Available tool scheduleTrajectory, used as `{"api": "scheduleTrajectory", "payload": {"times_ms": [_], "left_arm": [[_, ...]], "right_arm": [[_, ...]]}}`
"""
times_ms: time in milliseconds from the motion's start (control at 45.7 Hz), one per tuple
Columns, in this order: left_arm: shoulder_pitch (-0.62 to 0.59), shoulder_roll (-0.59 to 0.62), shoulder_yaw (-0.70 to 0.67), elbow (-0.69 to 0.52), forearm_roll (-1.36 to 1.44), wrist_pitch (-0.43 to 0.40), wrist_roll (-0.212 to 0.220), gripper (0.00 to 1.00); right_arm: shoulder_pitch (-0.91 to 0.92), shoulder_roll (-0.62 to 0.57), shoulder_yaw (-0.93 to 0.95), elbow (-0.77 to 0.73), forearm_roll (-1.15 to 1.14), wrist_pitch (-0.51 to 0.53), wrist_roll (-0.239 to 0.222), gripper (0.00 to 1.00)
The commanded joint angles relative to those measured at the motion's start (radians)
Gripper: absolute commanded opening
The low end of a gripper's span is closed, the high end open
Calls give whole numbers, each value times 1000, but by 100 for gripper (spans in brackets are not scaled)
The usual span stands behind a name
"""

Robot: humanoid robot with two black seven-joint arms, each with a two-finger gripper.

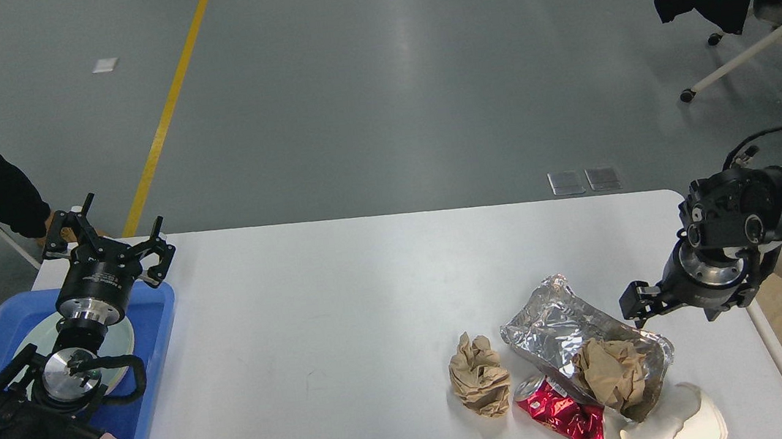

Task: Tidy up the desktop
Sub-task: 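Lower the right gripper toward the silver foil bag beside the bin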

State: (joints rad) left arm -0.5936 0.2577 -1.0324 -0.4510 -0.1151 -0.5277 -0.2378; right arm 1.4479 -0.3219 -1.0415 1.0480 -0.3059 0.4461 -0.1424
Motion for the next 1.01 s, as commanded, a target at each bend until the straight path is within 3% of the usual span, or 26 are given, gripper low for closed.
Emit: {"api": "scheduleTrajectory", "payload": {"times_ms": [0, 175, 569, 985], "left_arm": [[0, 0, 0, 0, 0, 0, 0, 96], [0, 0, 0, 0, 0, 0, 0, 96], [0, 0, 0, 0, 0, 0, 0, 96], [0, 0, 0, 0, 0, 0, 0, 96]], "right_arm": [[-41, -5, 67, 7, 60, -13, 0, 100], [-43, -17, 70, 7, 206, -4, 0, 100], [-44, -23, 70, 7, 211, 80, 0, 100], [-101, -126, 66, -68, 248, -10, 0, 100]]}}
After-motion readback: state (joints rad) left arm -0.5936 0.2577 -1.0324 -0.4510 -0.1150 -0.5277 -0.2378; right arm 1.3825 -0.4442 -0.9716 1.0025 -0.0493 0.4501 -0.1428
